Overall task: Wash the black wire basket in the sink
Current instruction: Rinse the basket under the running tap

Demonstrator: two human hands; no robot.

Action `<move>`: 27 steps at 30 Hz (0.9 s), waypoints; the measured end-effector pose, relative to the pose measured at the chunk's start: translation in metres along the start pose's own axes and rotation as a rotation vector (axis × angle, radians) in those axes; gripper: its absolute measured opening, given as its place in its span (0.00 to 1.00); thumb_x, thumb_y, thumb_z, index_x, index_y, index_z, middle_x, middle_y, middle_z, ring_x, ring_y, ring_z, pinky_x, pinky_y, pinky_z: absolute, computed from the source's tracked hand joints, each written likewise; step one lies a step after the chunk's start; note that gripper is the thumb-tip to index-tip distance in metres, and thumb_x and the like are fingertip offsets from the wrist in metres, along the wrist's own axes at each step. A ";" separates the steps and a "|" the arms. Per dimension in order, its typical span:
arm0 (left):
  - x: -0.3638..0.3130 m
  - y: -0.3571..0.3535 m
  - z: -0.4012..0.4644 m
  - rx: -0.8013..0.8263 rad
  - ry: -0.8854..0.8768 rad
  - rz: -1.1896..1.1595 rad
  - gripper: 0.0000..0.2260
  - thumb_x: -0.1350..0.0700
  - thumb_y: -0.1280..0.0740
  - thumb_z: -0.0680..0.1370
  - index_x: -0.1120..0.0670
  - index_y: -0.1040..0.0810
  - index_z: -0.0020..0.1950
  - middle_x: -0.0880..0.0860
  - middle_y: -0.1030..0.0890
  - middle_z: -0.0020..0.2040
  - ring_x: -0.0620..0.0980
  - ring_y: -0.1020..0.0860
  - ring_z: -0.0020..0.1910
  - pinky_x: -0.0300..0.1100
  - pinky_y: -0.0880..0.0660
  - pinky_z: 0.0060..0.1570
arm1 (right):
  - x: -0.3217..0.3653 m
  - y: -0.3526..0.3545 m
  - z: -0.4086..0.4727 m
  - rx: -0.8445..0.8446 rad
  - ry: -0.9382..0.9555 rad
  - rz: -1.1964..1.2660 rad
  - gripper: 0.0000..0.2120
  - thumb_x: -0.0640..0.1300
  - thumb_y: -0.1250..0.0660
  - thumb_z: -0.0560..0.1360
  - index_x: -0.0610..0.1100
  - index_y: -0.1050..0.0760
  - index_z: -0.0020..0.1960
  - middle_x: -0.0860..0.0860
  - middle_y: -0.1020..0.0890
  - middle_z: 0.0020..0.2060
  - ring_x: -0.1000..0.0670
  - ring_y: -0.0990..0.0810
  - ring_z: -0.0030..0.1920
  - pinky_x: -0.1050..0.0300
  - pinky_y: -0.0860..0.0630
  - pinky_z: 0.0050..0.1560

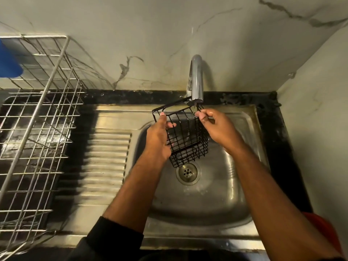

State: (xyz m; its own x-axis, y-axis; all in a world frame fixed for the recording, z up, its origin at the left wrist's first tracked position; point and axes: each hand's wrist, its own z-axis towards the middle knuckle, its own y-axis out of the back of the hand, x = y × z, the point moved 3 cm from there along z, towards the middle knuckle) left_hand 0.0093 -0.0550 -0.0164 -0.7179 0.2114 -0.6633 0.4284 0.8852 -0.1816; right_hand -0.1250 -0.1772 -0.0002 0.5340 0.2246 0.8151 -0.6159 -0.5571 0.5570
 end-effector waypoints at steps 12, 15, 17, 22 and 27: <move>-0.017 0.021 0.007 0.022 -0.127 0.079 0.21 0.38 0.36 0.81 0.53 0.22 0.38 0.55 0.15 0.54 0.59 0.21 0.63 0.62 0.26 0.64 | 0.001 -0.013 0.009 -0.048 0.054 0.096 0.10 0.45 0.33 0.80 0.50 0.18 0.60 0.56 0.17 0.57 0.58 0.21 0.57 0.60 0.24 0.57; -0.024 0.025 0.002 0.014 -0.152 0.094 0.20 0.39 0.36 0.81 0.53 0.23 0.38 0.52 0.14 0.45 0.59 0.19 0.59 0.58 0.25 0.61 | 0.002 -0.013 0.010 -0.066 0.087 0.121 0.10 0.44 0.33 0.79 0.50 0.18 0.59 0.54 0.17 0.57 0.55 0.21 0.59 0.50 0.23 0.62; -0.027 0.027 0.000 0.010 -0.163 0.099 0.20 0.39 0.36 0.81 0.52 0.23 0.38 0.51 0.14 0.44 0.58 0.18 0.57 0.57 0.25 0.59 | 0.005 -0.013 0.009 -0.069 0.103 0.101 0.11 0.44 0.33 0.79 0.49 0.19 0.60 0.52 0.17 0.58 0.54 0.21 0.58 0.50 0.23 0.62; -0.030 0.032 -0.003 0.010 -0.167 0.080 0.20 0.39 0.37 0.82 0.53 0.24 0.39 0.49 0.14 0.37 0.54 0.18 0.46 0.51 0.24 0.48 | 0.010 -0.015 0.009 -0.053 0.143 0.097 0.11 0.42 0.33 0.79 0.51 0.18 0.59 0.51 0.18 0.57 0.53 0.21 0.56 0.49 0.21 0.60; -0.028 0.034 -0.002 0.027 -0.202 0.069 0.20 0.40 0.38 0.83 0.53 0.25 0.39 0.47 0.15 0.34 0.50 0.19 0.40 0.46 0.25 0.42 | 0.012 -0.016 0.008 -0.050 0.157 0.079 0.11 0.40 0.33 0.79 0.51 0.19 0.59 0.52 0.19 0.57 0.55 0.21 0.57 0.54 0.23 0.62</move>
State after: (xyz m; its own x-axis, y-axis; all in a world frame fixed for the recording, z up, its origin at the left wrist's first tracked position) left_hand 0.0428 -0.0299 -0.0024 -0.5629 0.1818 -0.8063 0.4895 0.8594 -0.1480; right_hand -0.1043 -0.1725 -0.0005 0.3882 0.3053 0.8695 -0.6826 -0.5387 0.4939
